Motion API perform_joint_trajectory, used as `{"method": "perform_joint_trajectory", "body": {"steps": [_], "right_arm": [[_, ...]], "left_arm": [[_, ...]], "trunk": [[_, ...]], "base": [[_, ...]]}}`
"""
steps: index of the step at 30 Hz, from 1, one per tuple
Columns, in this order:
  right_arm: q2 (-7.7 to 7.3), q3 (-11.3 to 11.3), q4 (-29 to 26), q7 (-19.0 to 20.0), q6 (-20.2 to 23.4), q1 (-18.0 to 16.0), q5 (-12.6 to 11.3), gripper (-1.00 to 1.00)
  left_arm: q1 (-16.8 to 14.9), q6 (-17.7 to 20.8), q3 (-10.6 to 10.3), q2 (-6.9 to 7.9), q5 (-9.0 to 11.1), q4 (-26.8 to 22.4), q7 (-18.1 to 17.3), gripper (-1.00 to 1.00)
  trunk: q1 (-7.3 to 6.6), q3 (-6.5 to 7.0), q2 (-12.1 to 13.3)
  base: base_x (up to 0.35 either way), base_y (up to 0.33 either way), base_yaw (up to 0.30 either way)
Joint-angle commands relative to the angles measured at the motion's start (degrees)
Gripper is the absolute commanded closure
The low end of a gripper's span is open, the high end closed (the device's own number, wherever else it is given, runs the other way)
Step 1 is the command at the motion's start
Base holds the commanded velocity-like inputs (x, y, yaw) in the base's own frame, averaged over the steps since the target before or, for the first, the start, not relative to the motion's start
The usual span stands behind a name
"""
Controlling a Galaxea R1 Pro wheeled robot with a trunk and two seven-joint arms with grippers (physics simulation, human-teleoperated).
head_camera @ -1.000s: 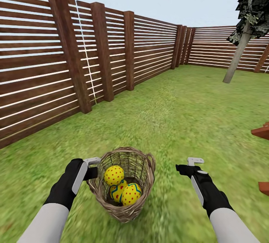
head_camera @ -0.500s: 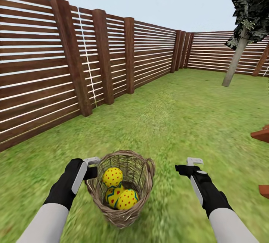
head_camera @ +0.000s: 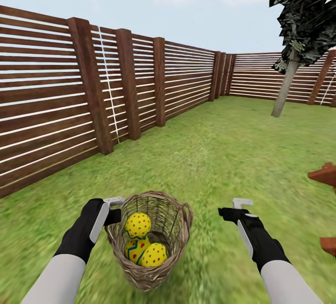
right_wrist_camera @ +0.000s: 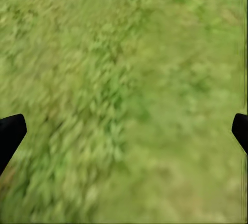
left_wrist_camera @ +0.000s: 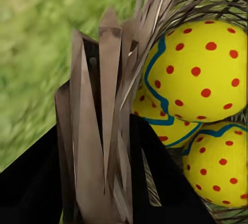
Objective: Take the three Easter eggs out of the wicker basket on the lawn in the garden, then place them on the lawn next to a single tree (choose any tree) so that all three eggs are next to the same tree and none are left in the basket.
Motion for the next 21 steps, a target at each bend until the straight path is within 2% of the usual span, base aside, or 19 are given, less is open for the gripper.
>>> {"method": "perform_joint_trajectory", "body": {"steps": [1,21], "right_arm": [[0.00,-0.1,-0.1,0.1,0.3,0.0,0.4,-1.00],[-0.11,-0.1,0.2,0.1,0.3,0.0,0.3,-1.00]], "left_arm": [[0.0,0.1,0.1,-0.05,1.4,-0.1,0.4,1.00],[0.0,0.1,0.1,-0.05,1.4,-0.1,0.4,1.00]], "trunk": [[-0.23,0.20,0.4],[-4.62,5.15,8.4]], "base": [[0.000,0.000,-0.205],[0.000,0.000,-0.211]]}}
